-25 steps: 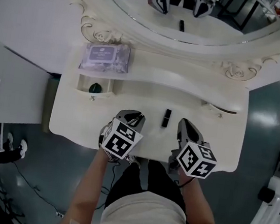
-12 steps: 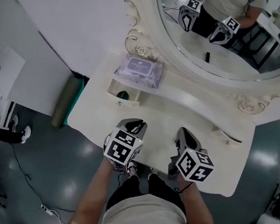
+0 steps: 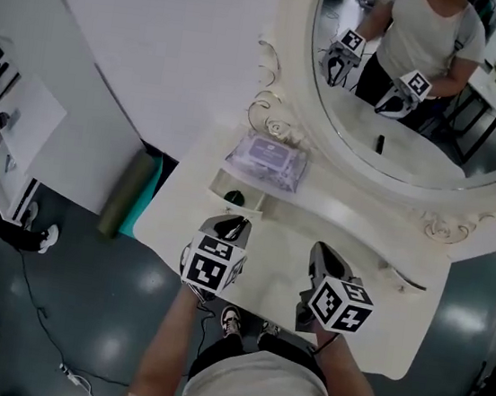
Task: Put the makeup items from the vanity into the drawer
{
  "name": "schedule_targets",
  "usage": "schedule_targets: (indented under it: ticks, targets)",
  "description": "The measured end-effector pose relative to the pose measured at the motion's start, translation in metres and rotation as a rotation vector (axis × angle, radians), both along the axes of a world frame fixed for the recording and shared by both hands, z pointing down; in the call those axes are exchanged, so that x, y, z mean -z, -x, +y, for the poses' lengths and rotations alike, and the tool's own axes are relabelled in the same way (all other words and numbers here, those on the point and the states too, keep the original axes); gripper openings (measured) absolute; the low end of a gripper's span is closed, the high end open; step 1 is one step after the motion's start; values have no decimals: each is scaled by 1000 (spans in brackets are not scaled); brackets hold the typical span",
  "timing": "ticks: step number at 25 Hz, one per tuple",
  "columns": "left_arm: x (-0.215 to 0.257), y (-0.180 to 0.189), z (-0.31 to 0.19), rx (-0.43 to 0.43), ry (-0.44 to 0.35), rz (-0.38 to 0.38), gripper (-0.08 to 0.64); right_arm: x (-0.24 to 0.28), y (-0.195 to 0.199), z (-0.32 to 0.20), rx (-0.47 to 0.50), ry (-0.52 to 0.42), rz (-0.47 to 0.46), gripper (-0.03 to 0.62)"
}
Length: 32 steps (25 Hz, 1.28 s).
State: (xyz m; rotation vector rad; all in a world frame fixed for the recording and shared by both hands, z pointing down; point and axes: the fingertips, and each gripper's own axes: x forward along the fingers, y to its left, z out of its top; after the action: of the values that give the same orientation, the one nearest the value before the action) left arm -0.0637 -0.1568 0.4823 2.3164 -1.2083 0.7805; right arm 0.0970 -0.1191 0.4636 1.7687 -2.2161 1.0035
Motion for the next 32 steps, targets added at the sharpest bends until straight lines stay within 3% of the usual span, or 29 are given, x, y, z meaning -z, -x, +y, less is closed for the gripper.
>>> schedule_targets:
  ticks: [13, 23, 32]
  targets:
    - [-8, 51, -83, 261, -7, 18, 54, -20, 2, -33, 18, 71, 29, 17]
    - [-32, 57, -103, 324, 23, 17, 54, -39, 4, -39, 16, 126, 35, 17]
    - [-33, 66, -117, 388, -1, 29, 55, -48, 4, -36, 13, 152, 42, 17]
